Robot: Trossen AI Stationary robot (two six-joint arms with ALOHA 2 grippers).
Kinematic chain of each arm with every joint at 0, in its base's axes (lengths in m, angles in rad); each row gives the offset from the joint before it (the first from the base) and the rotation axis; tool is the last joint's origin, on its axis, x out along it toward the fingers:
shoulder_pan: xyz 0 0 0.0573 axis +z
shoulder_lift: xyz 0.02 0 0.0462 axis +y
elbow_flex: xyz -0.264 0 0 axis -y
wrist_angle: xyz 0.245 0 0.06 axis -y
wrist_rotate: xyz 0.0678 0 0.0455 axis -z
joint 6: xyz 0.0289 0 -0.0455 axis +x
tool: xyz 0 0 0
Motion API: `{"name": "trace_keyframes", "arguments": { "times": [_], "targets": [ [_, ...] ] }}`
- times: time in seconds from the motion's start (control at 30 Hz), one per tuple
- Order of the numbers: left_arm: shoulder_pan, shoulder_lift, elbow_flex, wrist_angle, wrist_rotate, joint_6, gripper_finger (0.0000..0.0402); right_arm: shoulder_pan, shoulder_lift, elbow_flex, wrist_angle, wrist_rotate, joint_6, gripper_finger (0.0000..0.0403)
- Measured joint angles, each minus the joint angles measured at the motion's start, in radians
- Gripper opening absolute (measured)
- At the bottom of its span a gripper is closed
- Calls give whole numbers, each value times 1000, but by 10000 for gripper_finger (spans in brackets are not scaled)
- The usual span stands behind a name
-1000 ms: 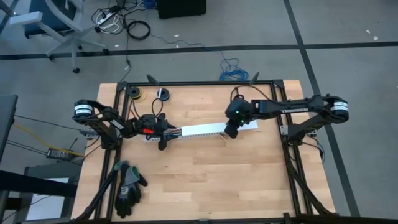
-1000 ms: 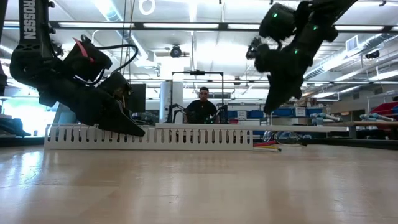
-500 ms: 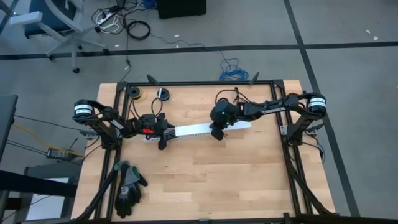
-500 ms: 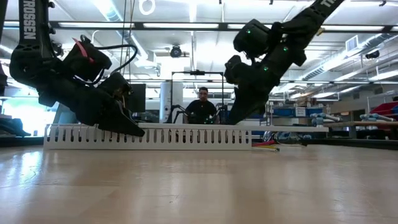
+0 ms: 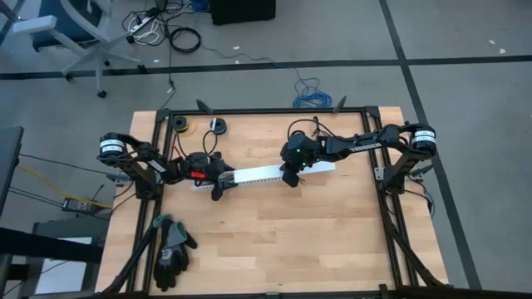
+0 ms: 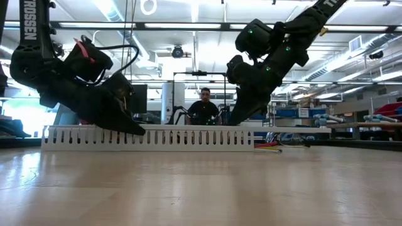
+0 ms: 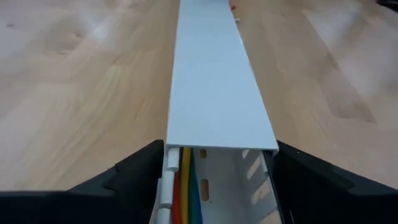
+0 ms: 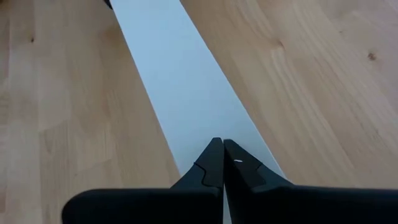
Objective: Ziptie cables
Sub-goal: Close the cable duct
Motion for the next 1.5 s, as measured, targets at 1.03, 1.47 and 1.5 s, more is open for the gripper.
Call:
{"name": "trace_keyframes", "arguments": {
  "times": [1.03,1.47,1.5],
  "targets": [
    [0,-114,-142,-7,19,-49,298,-5,-1,0,-3,-1,19,0],
    [0,-115,-96,-106,-8,-54,281,-6,-2,0,-7,0,-1,0],
    [0,-115,-96,-106,-11,-54,273,-6,-2,0,-7,0,-3,0]
  ]
}}
